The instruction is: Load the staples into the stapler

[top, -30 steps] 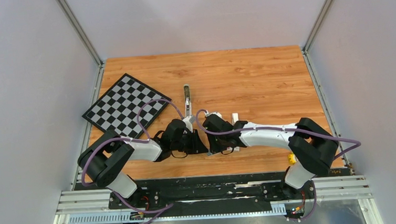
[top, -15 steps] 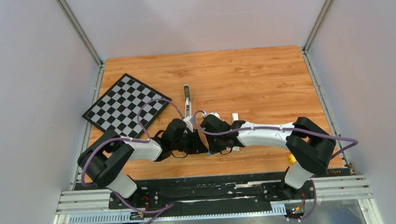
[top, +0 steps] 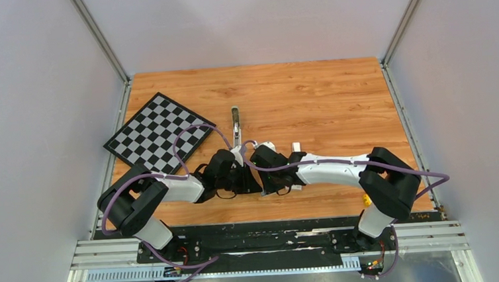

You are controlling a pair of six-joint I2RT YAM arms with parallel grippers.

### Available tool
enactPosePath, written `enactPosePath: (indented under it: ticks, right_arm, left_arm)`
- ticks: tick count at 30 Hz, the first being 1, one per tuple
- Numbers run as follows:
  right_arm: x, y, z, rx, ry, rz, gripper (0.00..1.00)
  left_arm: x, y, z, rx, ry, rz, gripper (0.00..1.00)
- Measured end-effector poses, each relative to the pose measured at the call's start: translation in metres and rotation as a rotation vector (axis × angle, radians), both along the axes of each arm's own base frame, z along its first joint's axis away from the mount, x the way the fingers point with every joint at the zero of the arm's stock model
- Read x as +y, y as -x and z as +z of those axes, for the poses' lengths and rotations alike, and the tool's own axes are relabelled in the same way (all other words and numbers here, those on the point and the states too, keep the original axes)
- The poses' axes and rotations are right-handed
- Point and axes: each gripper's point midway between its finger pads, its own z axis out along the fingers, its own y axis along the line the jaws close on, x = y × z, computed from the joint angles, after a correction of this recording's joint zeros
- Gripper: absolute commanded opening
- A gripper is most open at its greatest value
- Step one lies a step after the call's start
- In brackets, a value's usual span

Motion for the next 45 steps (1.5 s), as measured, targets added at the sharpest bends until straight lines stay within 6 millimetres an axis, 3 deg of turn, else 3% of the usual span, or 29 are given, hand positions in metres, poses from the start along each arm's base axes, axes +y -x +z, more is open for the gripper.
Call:
enactPosePath:
  ticks: [19, 30, 39, 45]
  right_arm:
    - [-0.003, 0.0, -0.001, -0.01, 0.019, -0.005, 0.23]
    - [-0.003, 0.0, -0.001, -0.01, 0.02, -0.003, 0.21]
    - [-0.002, -0.002, 0.009, -0.03, -0.001, -0.008, 0.21]
    - [-0.005, -0.004, 0.019, -0.052, -0.007, -0.015, 0.22]
  left_arm:
    - [0.001, 0.0, 0.0, -0.001, -0.006, 0.003, 0.21]
    - [0.007, -0.002, 0.003, -0.02, -0.037, 0.018, 0.33]
    - [0.011, -0.023, 0.033, -0.109, -0.061, 0.06, 0.35]
    - [0.048, -0.056, 0.044, -0.142, -0.098, 0.191, 0.36]
